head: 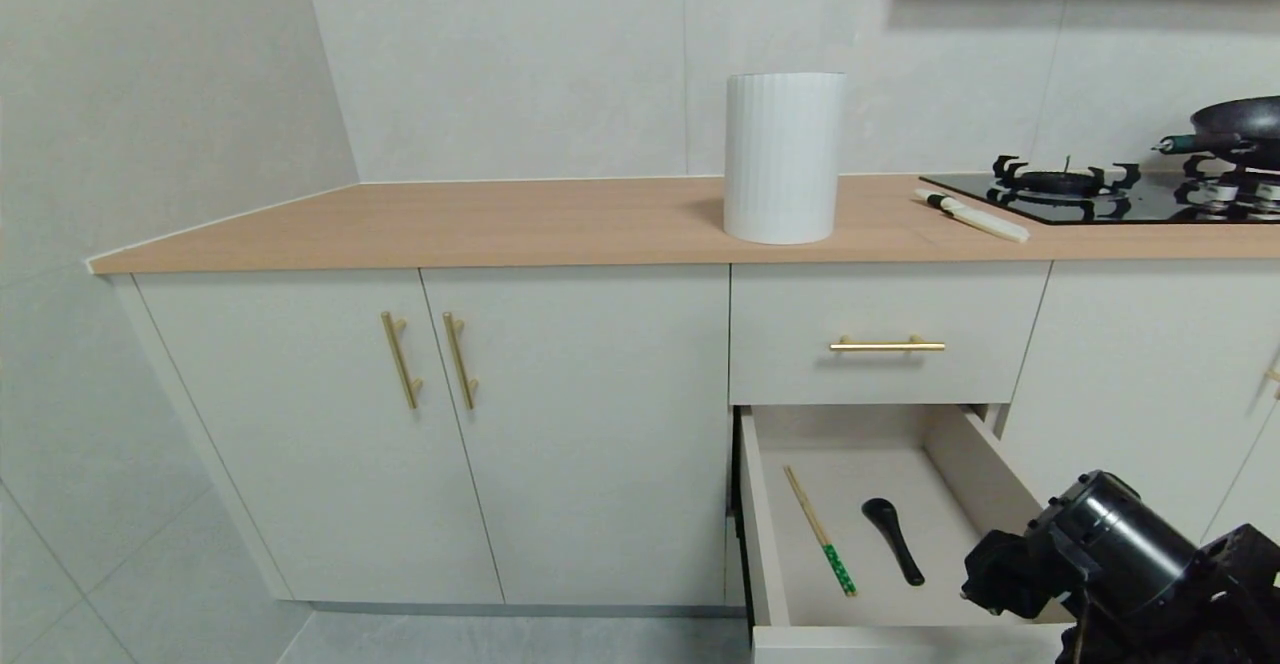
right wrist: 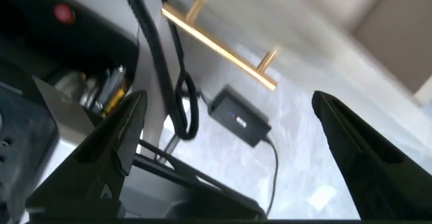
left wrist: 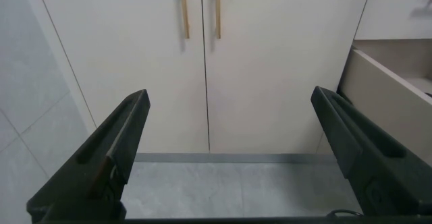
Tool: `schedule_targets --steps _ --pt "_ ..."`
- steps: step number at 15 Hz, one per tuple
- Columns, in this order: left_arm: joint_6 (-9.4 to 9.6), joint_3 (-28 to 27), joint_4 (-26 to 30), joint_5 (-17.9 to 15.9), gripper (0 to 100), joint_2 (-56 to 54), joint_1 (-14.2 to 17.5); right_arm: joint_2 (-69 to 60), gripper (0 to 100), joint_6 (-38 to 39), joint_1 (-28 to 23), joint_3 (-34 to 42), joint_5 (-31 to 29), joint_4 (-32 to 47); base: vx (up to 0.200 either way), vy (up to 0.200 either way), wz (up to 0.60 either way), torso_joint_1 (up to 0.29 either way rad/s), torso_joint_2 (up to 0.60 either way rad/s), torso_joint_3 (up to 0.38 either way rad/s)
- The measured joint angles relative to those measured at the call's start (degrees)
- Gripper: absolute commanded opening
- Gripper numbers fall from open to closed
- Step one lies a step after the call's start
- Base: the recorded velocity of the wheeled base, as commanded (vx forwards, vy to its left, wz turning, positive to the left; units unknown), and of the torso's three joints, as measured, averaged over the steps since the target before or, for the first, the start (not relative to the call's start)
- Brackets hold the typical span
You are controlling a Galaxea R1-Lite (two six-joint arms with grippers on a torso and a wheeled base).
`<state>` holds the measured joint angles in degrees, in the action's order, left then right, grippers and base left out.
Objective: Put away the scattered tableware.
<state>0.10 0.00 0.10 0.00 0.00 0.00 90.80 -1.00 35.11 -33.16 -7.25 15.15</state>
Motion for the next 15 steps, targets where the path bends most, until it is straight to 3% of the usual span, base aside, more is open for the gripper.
schedule_targets --steps 4,15 --pt "0.0 0.0 0.0 0.0 100 0.0 0.0 6.0 100 0.56 -1.9 -0.85 -0.51 -2.07 0.0 0.0 0.0 0.0 0.0 0.0" --pt "0.0 0.0 0.0 0.0 100 0.0 0.0 14.65 100 15.49 -7.22 -7.57 -3.78 -10.07 0.0 0.0 0.0 0.0 0.0 0.0"
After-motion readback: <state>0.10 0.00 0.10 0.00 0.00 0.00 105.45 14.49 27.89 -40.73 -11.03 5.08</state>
